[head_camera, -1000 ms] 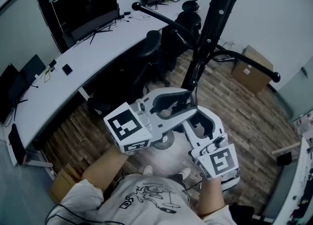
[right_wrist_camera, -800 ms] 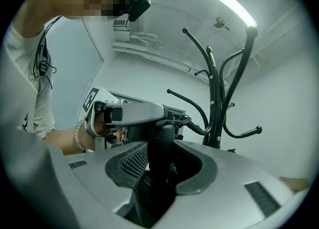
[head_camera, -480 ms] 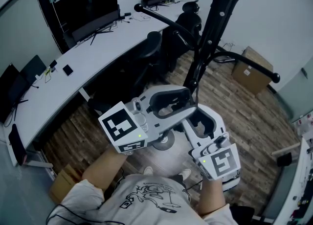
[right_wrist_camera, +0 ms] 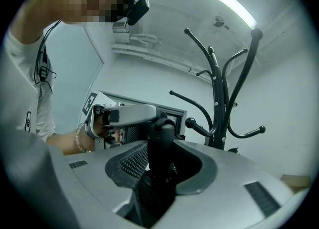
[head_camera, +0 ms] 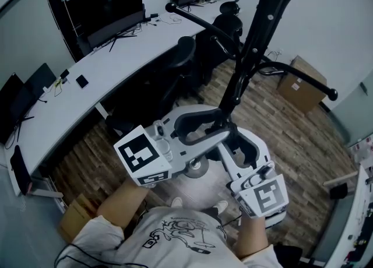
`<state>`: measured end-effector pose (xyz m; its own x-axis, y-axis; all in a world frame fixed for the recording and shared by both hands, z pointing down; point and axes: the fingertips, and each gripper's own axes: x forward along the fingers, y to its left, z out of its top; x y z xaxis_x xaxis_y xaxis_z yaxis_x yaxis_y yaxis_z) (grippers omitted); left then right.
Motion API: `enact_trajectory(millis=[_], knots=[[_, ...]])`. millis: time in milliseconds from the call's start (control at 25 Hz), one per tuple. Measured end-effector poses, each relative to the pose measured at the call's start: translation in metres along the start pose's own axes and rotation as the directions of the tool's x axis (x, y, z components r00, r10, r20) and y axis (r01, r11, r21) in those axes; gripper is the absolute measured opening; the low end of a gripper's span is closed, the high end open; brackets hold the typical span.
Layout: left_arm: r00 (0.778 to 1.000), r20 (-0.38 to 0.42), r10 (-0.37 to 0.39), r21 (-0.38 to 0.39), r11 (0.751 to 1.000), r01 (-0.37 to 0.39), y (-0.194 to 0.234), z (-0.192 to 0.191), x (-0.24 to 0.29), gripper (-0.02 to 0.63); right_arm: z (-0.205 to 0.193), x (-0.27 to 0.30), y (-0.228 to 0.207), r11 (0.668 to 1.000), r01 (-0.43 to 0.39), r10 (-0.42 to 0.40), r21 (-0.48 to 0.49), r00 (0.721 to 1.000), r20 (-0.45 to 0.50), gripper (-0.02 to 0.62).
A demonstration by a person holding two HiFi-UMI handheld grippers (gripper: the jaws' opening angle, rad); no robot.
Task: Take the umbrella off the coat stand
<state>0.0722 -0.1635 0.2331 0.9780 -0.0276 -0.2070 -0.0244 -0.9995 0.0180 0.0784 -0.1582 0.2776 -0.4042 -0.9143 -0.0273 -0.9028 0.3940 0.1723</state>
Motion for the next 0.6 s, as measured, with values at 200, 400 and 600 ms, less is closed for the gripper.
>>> enact_trajectory(millis=[200,400,600], knots=[[0.999,-0.014,0.041,-0.028,0.999,-0.041,0.006,-0.013,-0.013,0.175,-0.015,-0.009,-0.005,0.999,0.034,-0.033,0.031,0.999,-0.043,0.152],[0.993,-0.049,0.105,-0.011,0.994,-0.105,0.011,-0.030,-0.022,0.155,-0.024,-0.021,-0.014,0.996,0.086,-0.083,0.036,0.993,-0.082,0.152],[0.984,-0.060,0.167,0.096,0.982,-0.161,0.015,-0.048,-0.027,0.126,-0.035,-0.033,-0.023,0.991,0.128,-0.123,0.046,0.987,-0.107,0.152]])
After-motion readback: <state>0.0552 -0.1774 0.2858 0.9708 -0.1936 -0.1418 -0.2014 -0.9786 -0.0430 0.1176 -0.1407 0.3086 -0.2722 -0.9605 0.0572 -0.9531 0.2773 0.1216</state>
